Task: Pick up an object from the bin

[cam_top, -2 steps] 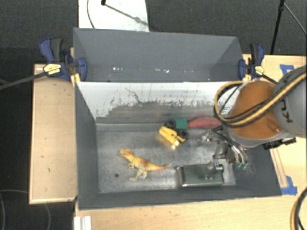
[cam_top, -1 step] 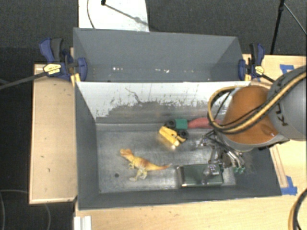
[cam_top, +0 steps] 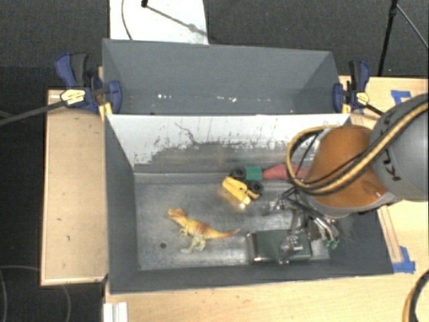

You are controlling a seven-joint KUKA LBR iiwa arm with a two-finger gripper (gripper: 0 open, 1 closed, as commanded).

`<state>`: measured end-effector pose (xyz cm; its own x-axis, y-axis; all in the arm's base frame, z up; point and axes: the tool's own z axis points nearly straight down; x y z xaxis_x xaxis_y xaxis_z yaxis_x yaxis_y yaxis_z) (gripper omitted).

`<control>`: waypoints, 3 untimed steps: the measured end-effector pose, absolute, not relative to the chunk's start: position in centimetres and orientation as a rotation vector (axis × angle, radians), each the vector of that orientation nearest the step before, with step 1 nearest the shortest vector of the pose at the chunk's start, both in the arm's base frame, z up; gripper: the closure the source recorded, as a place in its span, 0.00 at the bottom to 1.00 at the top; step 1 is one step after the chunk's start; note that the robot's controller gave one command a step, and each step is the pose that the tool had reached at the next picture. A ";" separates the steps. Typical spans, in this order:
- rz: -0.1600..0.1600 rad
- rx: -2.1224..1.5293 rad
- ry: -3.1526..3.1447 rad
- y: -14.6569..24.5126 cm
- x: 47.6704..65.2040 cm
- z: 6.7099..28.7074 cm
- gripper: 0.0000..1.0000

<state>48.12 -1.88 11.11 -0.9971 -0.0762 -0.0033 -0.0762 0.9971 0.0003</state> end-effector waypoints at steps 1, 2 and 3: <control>0.001 -0.086 3.132 -3.4 48.5 7.1 0.00; 0.007 0.040 3.134 -4.5 48.3 7.2 1.00; 0.006 0.039 3.135 -4.5 48.3 7.2 1.00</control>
Offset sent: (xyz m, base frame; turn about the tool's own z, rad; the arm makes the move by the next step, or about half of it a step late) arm -0.0012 -0.0286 -0.0411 0.1068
